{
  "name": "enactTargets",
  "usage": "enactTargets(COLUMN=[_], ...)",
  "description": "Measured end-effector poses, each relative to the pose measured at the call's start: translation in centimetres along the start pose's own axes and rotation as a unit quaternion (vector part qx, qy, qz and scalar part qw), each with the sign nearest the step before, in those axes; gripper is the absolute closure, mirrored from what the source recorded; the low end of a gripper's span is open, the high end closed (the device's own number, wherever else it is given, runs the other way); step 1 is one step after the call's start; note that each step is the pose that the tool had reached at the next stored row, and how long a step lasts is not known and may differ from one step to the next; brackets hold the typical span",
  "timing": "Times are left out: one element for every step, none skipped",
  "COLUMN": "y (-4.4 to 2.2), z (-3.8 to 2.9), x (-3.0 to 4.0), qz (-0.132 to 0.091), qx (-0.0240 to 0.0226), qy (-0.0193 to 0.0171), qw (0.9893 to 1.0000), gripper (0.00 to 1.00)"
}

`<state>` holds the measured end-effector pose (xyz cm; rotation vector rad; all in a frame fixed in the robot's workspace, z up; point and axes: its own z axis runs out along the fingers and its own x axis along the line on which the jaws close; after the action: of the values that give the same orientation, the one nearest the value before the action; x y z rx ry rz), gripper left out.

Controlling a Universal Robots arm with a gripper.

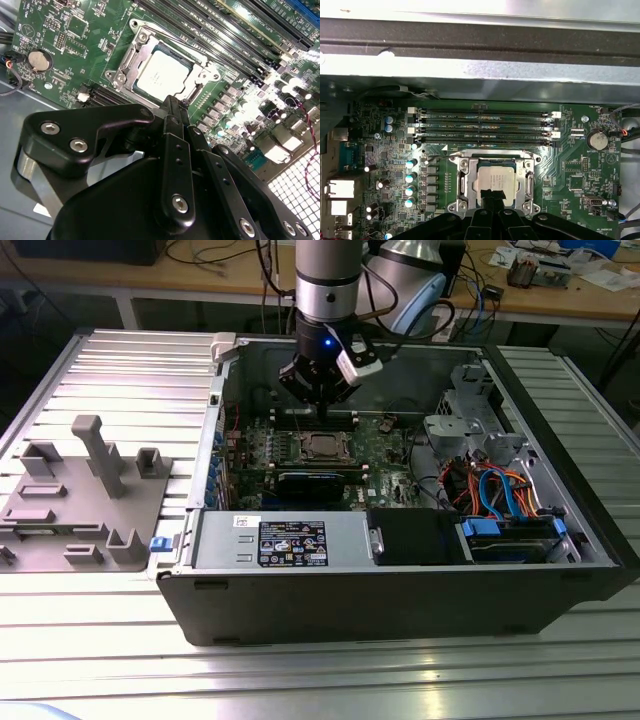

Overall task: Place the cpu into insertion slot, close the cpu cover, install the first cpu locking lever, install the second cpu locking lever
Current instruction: 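Install the first cpu locking lever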

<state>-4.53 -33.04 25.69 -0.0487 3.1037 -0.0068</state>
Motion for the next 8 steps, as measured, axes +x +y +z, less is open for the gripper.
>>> enactTargets(y=[0.0, 0.01, 0.0, 0.0, 0.0, 0.01, 0.01, 0.01], z=[0.0, 0.0, 0.0, 0.0, -0.01, 0.0, 0.0, -0.01], x=[0.05, 0.11, 0.12, 0.13, 0.14, 0.14, 0.15, 0.22], qz=[0.0, 0.0, 0.0, 0.0, 0.0, 0.0, 0.0, 0.0], qx=[0.0, 0.0, 0.0, 0.0, 0.0, 0.0, 0.0, 0.0], qy=[0.0, 0.0, 0.0, 0.0, 0.0, 0.0, 0.0, 0.0], qw=[1.0, 1.0, 1.0, 1.0, 1.0, 1.0, 1.0, 1.0], gripper=[0.89, 0.89, 0.89, 0.89, 0.89, 0.89, 0.89, 0.89])
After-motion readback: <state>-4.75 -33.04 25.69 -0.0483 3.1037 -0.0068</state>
